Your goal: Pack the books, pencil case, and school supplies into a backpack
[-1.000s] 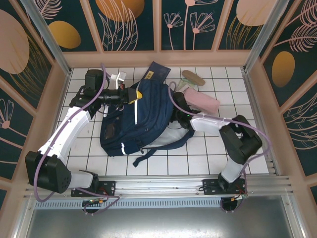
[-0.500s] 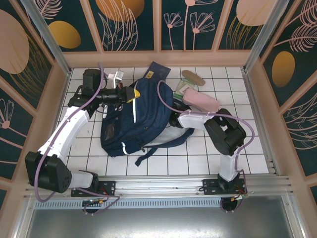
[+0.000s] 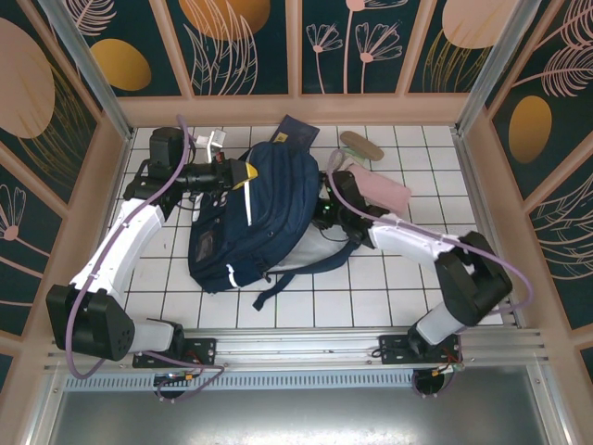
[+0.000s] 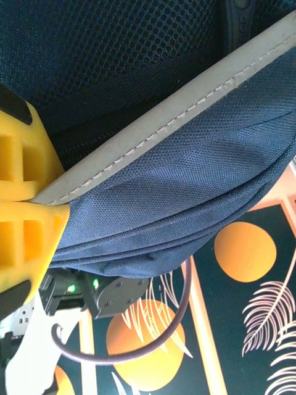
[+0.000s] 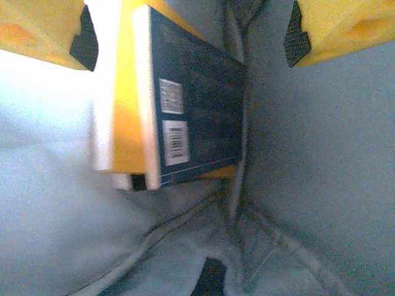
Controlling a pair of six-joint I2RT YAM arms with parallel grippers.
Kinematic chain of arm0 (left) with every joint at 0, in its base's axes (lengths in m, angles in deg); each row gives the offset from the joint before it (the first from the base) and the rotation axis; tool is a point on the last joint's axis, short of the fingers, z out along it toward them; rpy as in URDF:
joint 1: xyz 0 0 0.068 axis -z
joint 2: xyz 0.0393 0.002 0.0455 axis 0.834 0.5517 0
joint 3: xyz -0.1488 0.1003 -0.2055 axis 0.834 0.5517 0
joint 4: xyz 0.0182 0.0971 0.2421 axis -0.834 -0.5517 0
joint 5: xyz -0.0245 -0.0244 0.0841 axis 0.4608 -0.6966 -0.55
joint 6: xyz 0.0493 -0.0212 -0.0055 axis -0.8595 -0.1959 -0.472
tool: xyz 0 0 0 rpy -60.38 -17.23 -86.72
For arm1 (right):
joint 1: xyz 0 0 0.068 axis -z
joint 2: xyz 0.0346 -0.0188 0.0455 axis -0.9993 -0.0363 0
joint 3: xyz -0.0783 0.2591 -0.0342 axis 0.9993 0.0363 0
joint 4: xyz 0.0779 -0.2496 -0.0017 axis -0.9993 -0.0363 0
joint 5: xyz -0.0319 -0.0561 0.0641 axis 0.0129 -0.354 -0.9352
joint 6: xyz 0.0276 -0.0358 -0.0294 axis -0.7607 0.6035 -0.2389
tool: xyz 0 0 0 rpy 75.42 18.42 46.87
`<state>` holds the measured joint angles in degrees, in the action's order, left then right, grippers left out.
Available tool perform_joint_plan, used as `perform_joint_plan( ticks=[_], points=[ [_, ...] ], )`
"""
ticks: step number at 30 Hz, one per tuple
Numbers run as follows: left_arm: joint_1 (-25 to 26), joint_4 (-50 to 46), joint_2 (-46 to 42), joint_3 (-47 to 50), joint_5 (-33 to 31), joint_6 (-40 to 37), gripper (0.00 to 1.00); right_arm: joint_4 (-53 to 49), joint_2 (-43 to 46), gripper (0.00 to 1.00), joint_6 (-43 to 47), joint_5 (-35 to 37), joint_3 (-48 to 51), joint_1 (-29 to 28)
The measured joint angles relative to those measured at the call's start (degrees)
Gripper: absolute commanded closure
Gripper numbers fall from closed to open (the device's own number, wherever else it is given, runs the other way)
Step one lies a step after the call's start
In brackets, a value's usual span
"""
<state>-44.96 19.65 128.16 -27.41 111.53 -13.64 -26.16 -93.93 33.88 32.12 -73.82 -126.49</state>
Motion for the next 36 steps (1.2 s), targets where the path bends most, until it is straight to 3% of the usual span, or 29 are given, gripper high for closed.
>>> perform_joint_plan(
  ticks=[6, 10, 15, 17, 19, 22, 25, 30, 34, 36],
  points=[
    [0.02, -1.7, -0.9, 2.25, -4.92, -2.32, 0.99, -8.09, 17.25, 0.24, 2.8, 16.37, 5.51, -1.62],
    [2.12, -0.94, -0.81, 6.25, -9.31, -4.39, 0.9, -11.39, 27.17, 0.24, 5.55, 26.73, 7.74, -1.68],
    [8.33, 0.31, 2.91, 8.04, -13.14, -5.81, 0.73, -14.62, 30.95, 0.24, 9.25, 32.65, 8.13, -0.37],
    [9.7, 0.2, 4.48, 8.04, -14.21, -6.67, 0.57, -16.0, 30.82, 0.24, 10.73, 33.27, 8.13, 0.74],
    [9.88, -0.37, 4.87, 7.96, -16.02, -8.2, 0.42, -17.25, 30.34, 0.24, 12.22, 33.22, 7.76, 2.29],
    [9.77, -2.03, 4.85, 5.14, -20.96, -10.47, 0.33, -18.23, 28.52, 0.25, 14.21, 32.22, 6.08, 5.11],
    [9.35, -1.79, 5.33, -0.7, -27.32, -11.23, 0.02, -18.12, 25.44, 0.25, 16.26, 30.77, 3.72, 7.91],
    [4.63, 7.1, 12.04, -7.32, -33.38, -7.39, 0.02, -16.09, 14.69, 0.25, 19.52, 27.26, -3.04, 11.93],
    [1.49, 8.35, 29.88, -21.7, -35.74, -6.75, 0.01, -12.74, 2.82, 0.25, 20.31, 21.64, -9.73, 14.88],
    [1.05, 6.45, 40.96, -33.33, -35.98, -7.45, 0.02, -11.04, -4.59, 0.26, 20.31, 16.79, -14.36, 16.5]
  ],
)
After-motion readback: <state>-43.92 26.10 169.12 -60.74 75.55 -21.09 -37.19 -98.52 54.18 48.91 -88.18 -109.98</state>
